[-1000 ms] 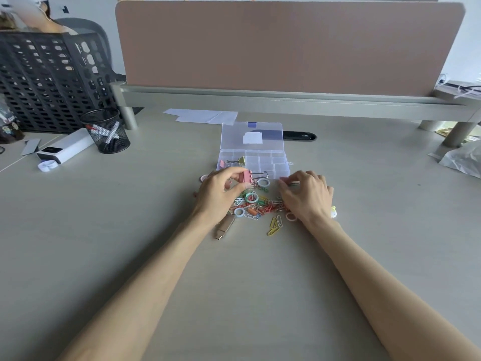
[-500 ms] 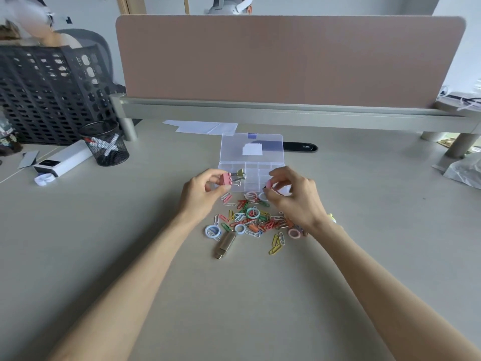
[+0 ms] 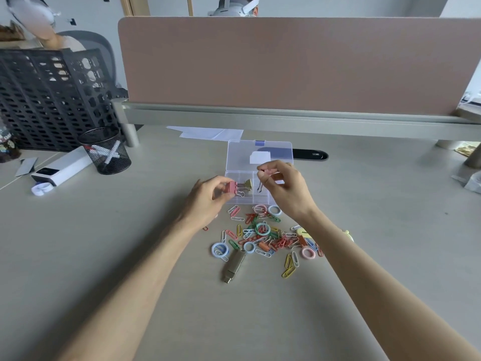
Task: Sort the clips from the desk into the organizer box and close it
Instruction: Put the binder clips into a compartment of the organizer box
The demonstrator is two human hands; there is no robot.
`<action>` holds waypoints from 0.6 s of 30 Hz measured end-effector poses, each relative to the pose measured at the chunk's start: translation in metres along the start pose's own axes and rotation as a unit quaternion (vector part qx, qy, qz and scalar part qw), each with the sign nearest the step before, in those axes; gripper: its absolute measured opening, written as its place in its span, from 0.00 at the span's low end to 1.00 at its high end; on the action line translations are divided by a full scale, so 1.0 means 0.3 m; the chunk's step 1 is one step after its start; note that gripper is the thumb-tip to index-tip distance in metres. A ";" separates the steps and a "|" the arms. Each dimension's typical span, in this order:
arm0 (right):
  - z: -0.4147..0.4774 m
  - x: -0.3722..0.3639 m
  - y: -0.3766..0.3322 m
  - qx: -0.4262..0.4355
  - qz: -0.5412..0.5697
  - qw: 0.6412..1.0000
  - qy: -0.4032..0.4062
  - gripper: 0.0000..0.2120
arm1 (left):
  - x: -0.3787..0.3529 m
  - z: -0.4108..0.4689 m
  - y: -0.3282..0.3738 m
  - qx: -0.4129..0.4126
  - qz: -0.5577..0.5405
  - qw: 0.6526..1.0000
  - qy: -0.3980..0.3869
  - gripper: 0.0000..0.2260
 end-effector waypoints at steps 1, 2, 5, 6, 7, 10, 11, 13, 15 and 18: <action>0.006 -0.004 0.006 -0.006 0.000 1.000 0.006 0.04 | 0.002 0.000 -0.006 -0.021 0.033 0.999 -0.004 0.10; 0.012 -0.007 0.012 -0.015 0.000 1.000 0.013 0.06 | 0.004 0.002 -0.014 -0.038 0.060 0.997 -0.006 0.11; 0.018 -0.016 0.019 -0.026 -0.019 0.999 0.029 0.13 | 0.009 0.002 -0.033 -0.052 0.088 0.995 -0.019 0.12; 0.020 -0.021 0.020 -0.024 -0.039 0.998 0.034 0.14 | 0.009 0.001 -0.042 -0.053 0.091 0.994 -0.022 0.12; 0.023 -0.026 0.021 -0.021 -0.063 0.997 0.041 0.14 | 0.008 0.000 -0.048 -0.055 0.088 0.994 -0.023 0.12; 0.029 -0.047 0.023 -0.022 -0.116 0.991 0.056 0.14 | 0.005 -0.001 -0.051 -0.052 0.041 0.998 -0.022 0.11; 0.032 -0.054 0.025 -0.026 -0.128 0.990 0.060 0.14 | 0.003 -0.002 -0.050 -0.059 0.036 0.997 -0.020 0.11; 0.038 -0.064 0.029 -0.036 -0.144 0.987 0.067 0.14 | -0.001 -0.006 -0.048 -0.085 0.058 0.995 -0.011 0.11; 0.041 -0.069 0.033 -0.044 -0.144 0.986 0.073 0.15 | -0.005 -0.010 -0.052 -0.097 0.072 0.993 -0.004 0.11; 0.037 -0.072 0.026 -0.058 -0.152 0.983 0.083 0.14 | -0.009 -0.015 -0.057 -0.101 0.089 0.991 -0.001 0.16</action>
Point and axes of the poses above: each hand's wrist, its own z-axis towards the middle knuckle, its own x-axis out of the back of the hand, y = z × x, the point moved 2 cm from there along z, towards the middle knuckle, and after that the axes turned 13 degrees about -x, right-handed, at the moved point
